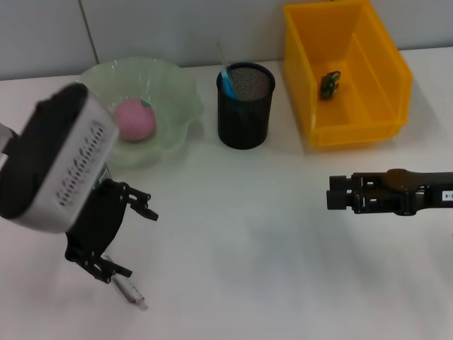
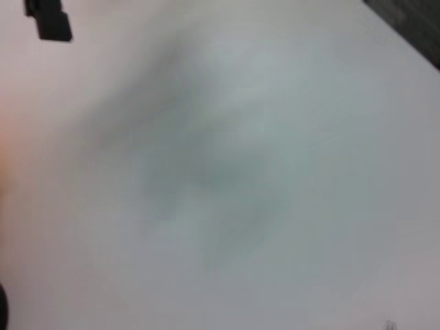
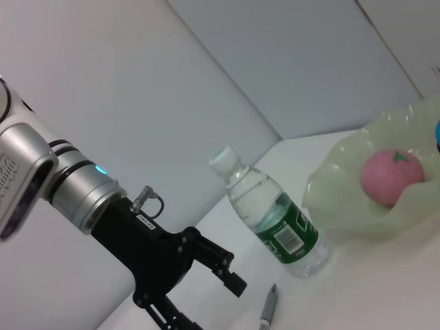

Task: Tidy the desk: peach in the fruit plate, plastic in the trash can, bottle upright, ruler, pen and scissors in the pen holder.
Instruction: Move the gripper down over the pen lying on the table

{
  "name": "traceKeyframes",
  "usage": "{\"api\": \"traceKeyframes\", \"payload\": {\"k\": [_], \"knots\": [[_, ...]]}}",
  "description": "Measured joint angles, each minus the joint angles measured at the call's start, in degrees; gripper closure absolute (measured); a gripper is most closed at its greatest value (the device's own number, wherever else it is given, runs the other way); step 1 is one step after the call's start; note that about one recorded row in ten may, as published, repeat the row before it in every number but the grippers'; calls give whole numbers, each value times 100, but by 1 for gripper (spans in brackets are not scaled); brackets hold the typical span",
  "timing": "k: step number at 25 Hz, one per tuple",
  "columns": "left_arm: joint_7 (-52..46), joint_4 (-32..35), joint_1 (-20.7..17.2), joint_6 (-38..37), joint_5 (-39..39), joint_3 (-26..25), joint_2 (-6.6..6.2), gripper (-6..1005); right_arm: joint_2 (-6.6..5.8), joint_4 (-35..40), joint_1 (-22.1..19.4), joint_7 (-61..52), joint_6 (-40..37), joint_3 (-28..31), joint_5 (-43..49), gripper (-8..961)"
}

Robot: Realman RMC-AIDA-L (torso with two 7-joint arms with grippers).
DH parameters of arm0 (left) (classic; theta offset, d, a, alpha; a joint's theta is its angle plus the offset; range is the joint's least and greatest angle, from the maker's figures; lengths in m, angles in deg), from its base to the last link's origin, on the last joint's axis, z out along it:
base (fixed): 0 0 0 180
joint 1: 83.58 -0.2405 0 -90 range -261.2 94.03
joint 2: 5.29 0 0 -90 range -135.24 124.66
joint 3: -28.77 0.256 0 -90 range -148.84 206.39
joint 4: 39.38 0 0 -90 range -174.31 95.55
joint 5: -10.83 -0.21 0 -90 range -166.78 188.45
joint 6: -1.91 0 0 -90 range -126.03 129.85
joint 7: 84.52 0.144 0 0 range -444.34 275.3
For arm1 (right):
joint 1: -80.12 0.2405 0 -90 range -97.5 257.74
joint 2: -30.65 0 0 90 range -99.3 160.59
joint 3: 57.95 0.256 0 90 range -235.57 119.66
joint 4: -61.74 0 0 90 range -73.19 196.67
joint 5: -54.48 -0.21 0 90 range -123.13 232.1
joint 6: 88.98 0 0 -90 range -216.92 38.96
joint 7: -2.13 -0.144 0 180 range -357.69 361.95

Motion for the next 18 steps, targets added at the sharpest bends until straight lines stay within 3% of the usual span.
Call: {"api": "traceKeyframes", "payload": {"k": [18], "knots": [[-44,-197,80,687,-834,1199,-83,184,31,0,4,-171,72,50,50,196]]}}
